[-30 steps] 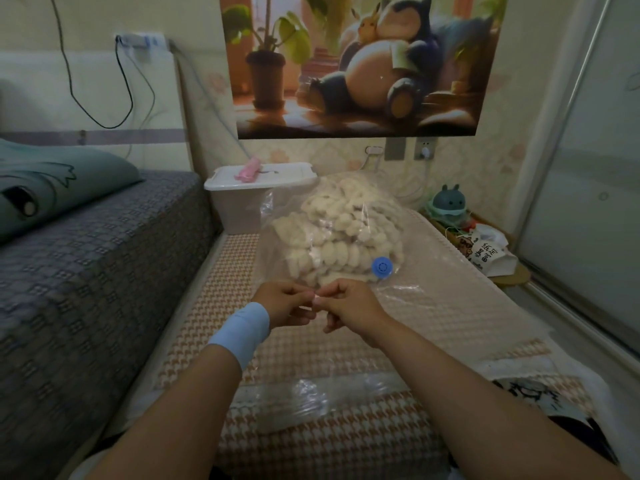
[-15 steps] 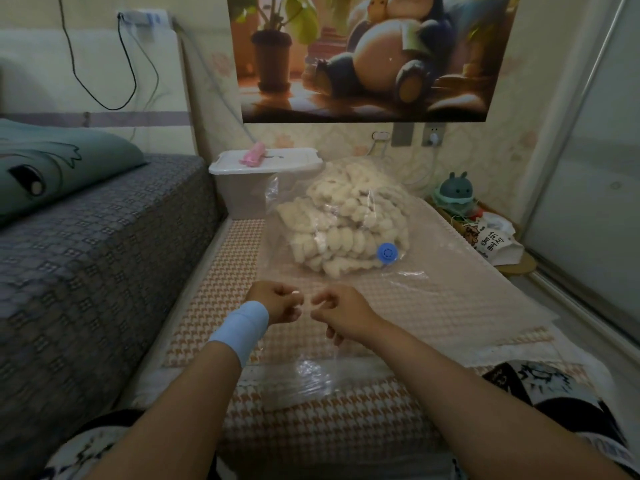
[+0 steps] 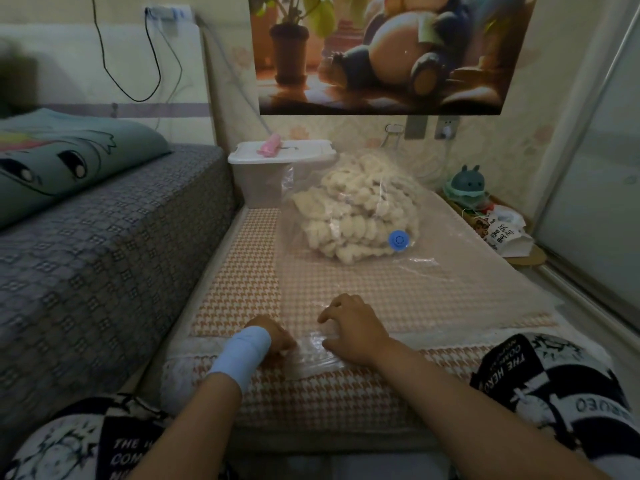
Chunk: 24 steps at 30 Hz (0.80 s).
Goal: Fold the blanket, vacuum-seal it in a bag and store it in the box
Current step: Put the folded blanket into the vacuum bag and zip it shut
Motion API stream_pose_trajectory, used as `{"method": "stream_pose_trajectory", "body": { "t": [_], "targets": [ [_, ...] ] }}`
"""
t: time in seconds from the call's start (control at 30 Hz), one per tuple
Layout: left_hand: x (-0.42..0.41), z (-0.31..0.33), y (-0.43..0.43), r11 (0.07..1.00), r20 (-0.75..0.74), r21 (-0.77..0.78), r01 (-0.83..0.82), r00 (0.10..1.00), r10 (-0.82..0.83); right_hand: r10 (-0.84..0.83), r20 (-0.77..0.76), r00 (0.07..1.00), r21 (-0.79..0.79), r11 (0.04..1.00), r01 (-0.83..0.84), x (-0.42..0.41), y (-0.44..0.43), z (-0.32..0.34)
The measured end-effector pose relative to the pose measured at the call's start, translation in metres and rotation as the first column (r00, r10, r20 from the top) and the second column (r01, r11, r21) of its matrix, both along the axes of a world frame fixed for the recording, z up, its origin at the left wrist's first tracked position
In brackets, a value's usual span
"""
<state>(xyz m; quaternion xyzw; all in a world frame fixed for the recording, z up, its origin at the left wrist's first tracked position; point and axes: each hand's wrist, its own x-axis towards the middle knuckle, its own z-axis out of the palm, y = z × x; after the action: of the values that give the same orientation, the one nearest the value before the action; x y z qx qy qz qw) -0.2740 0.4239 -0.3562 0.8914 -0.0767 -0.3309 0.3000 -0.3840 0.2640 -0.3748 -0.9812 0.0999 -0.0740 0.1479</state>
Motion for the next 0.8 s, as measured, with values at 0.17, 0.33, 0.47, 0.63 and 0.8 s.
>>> {"method": "stream_pose_trajectory", "body": {
  "t": [0.17,0.33,0.47,0.63,0.8],
  "targets": [
    [-0.007,-0.011,0.01,0.994,0.048,0.099,0.052,0.997,-0.057,0.009,-0.048,0.999,-0.013,1.0,-0.009,-0.014,0.007,-0.009],
    [-0.011,-0.024,0.015,0.953,0.122,-0.291,-0.081,0.985,0.121,-0.075,-0.002,0.997,0.049,0.996,0.075,-0.027,0.014,-0.006],
    [-0.017,-0.02,0.01,0.735,-0.165,-0.598,-0.319,0.947,0.277,-0.222,-0.288,0.931,0.604,0.712,0.357,-0.038,0.046,0.022],
    [-0.025,-0.006,0.005,0.609,-0.32,-0.685,-0.4,0.916,0.242,-0.138,-0.402,0.905,0.916,-0.067,0.396,-0.035,0.065,0.004],
    [-0.037,-0.005,0.013,0.546,-0.424,-0.667,-0.507,0.861,0.281,-0.32,-0.264,0.91,0.952,-0.238,0.193,-0.024,0.066,-0.003]
  ]
}}
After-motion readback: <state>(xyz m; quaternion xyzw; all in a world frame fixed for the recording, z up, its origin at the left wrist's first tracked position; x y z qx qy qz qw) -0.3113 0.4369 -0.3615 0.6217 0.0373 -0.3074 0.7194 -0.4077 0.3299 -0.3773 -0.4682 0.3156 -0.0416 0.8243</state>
